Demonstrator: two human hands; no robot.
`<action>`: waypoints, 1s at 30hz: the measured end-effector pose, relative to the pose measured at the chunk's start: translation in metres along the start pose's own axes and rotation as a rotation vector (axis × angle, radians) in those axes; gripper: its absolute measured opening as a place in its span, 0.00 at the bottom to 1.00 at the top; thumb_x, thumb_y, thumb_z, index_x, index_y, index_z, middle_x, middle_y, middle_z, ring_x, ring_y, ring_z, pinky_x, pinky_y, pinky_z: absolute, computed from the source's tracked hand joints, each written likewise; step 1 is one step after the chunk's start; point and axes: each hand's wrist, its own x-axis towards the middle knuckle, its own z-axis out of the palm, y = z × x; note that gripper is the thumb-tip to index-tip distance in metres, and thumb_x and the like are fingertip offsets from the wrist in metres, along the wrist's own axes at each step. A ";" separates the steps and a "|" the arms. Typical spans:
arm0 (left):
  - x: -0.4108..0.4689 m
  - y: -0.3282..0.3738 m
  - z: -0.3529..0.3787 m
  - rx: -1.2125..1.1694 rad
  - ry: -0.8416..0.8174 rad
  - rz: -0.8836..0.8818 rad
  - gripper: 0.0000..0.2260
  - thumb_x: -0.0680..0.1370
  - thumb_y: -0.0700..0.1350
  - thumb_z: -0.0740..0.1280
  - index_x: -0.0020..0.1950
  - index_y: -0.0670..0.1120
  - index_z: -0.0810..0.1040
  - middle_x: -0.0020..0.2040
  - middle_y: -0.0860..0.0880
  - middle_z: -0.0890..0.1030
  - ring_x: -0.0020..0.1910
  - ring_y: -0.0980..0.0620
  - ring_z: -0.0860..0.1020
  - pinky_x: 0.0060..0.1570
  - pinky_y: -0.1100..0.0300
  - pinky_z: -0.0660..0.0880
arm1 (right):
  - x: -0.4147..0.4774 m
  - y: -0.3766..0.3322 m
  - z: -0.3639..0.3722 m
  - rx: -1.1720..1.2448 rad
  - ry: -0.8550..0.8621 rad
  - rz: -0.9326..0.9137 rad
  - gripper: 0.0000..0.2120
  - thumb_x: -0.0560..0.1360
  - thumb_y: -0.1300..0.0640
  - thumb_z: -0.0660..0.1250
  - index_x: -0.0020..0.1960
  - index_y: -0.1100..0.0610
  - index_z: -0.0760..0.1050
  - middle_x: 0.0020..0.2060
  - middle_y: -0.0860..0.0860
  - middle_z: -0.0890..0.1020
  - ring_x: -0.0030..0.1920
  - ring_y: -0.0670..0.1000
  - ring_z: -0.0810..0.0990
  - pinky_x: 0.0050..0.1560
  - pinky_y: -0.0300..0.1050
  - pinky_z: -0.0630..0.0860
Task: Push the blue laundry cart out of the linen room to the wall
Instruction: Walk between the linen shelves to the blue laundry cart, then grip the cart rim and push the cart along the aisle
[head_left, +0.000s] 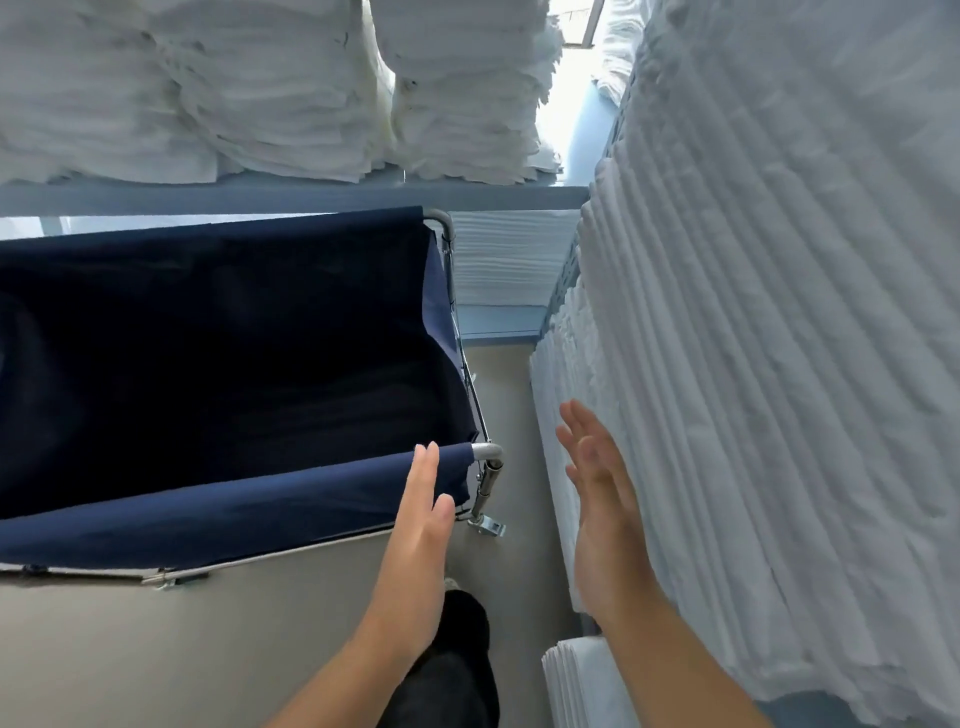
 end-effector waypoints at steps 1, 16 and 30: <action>0.011 -0.001 0.003 0.041 0.021 0.009 0.29 0.72 0.69 0.53 0.72 0.71 0.52 0.78 0.71 0.49 0.74 0.75 0.48 0.74 0.68 0.51 | 0.012 -0.002 0.000 -0.016 -0.014 0.001 0.38 0.64 0.21 0.60 0.70 0.36 0.69 0.70 0.33 0.72 0.71 0.35 0.68 0.75 0.44 0.60; 0.207 -0.066 0.058 1.072 0.193 0.002 0.44 0.71 0.73 0.53 0.81 0.51 0.53 0.81 0.36 0.48 0.80 0.35 0.48 0.71 0.32 0.57 | 0.155 -0.015 0.012 -0.020 -0.125 0.083 0.27 0.74 0.40 0.59 0.73 0.40 0.67 0.70 0.32 0.70 0.69 0.30 0.67 0.55 0.19 0.64; 0.217 -0.096 0.050 1.313 0.162 -0.101 0.55 0.61 0.68 0.75 0.80 0.49 0.54 0.79 0.35 0.56 0.78 0.35 0.59 0.69 0.35 0.64 | 0.216 0.028 0.026 -0.181 -0.209 0.065 0.21 0.75 0.39 0.60 0.67 0.31 0.64 0.65 0.24 0.66 0.66 0.23 0.63 0.62 0.23 0.61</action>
